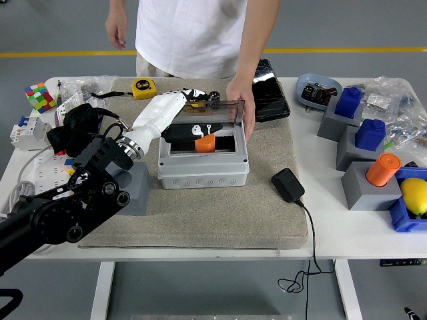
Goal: Fetch the battery,place it into the box,close the lid of the box
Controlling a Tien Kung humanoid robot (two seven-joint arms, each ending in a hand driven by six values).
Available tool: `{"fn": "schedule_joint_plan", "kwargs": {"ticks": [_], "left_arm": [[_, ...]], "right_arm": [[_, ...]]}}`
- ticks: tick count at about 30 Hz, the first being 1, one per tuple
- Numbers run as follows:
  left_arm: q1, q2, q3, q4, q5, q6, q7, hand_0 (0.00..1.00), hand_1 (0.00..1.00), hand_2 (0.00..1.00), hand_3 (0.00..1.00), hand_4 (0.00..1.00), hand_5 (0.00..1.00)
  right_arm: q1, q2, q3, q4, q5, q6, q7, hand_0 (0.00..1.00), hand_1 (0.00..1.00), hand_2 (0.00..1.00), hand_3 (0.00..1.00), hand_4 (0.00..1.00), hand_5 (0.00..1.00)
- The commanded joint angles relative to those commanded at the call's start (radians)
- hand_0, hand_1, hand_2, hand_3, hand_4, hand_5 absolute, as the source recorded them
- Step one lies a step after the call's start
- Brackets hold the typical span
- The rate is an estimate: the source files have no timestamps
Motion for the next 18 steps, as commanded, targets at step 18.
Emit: {"fn": "schedule_joint_plan", "kwargs": {"ticks": [18], "left_arm": [[0.126,0.061,0.0,-0.186,-0.028,-0.01,0.028,0.716,0.757,0.738,0.762,0.998,0.898]], "right_arm": [[-0.011,0.004,0.025,0.001,-0.013,-0.002,0.005,0.626,0.647,0.644,0.555,0.956,0.5]]}}
